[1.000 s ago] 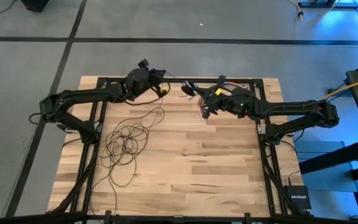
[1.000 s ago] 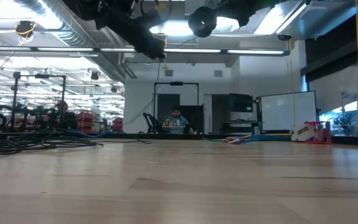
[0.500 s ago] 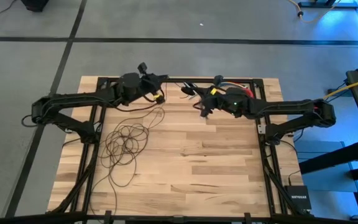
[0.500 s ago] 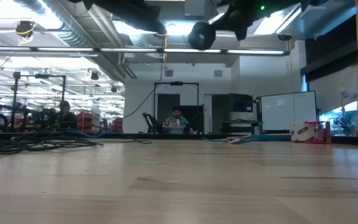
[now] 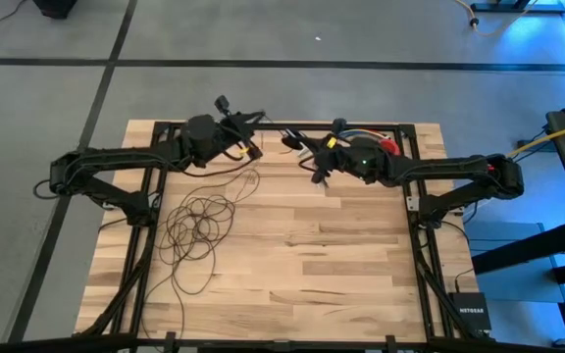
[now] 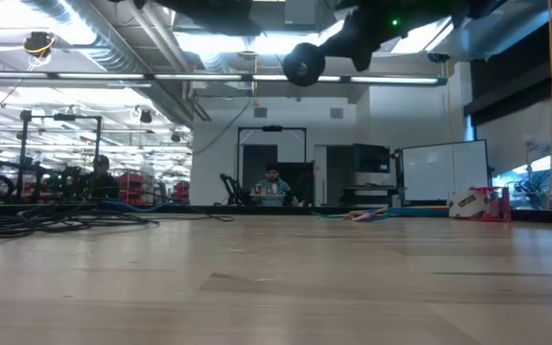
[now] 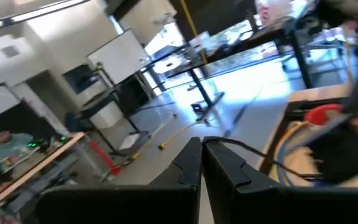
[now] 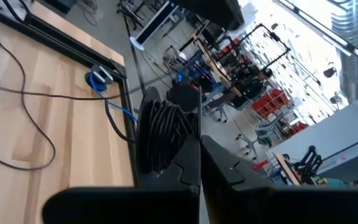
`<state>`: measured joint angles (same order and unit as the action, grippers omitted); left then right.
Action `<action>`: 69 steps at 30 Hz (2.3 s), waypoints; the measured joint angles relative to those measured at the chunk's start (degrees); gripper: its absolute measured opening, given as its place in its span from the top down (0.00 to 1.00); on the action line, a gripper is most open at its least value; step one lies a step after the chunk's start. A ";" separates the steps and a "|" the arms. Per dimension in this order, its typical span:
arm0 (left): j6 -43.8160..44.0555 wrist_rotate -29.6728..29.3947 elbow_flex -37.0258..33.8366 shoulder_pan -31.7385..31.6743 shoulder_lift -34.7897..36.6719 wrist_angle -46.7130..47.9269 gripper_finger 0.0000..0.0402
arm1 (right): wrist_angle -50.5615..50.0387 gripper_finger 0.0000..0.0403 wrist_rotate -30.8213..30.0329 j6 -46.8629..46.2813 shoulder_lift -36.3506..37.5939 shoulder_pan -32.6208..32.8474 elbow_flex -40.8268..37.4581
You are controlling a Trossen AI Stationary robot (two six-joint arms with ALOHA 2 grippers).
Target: Coiling cords
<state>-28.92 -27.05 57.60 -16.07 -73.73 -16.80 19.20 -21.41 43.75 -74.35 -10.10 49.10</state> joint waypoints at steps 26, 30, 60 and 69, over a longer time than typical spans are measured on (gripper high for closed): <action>8.21 10.56 0.07 8.10 -11.42 -19.16 0.99 | 6.79 1.00 2.98 -4.90 -1.01 -4.18 0.00; 8.37 10.54 0.04 8.41 -15.03 -19.88 0.99 | 7.99 1.00 2.97 -4.92 -1.01 -4.23 0.00; 6.59 10.55 0.13 4.32 -22.62 -22.96 0.99 | 15.39 1.00 6.91 -9.03 -0.94 -4.18 -0.04; 7.09 10.58 0.15 2.97 -22.51 -21.95 0.99 | 18.28 1.00 8.46 -9.20 -0.92 -4.19 -0.13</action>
<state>-21.83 -16.47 57.76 -13.10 -96.25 -38.76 37.48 -12.95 34.54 -75.26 -14.29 48.97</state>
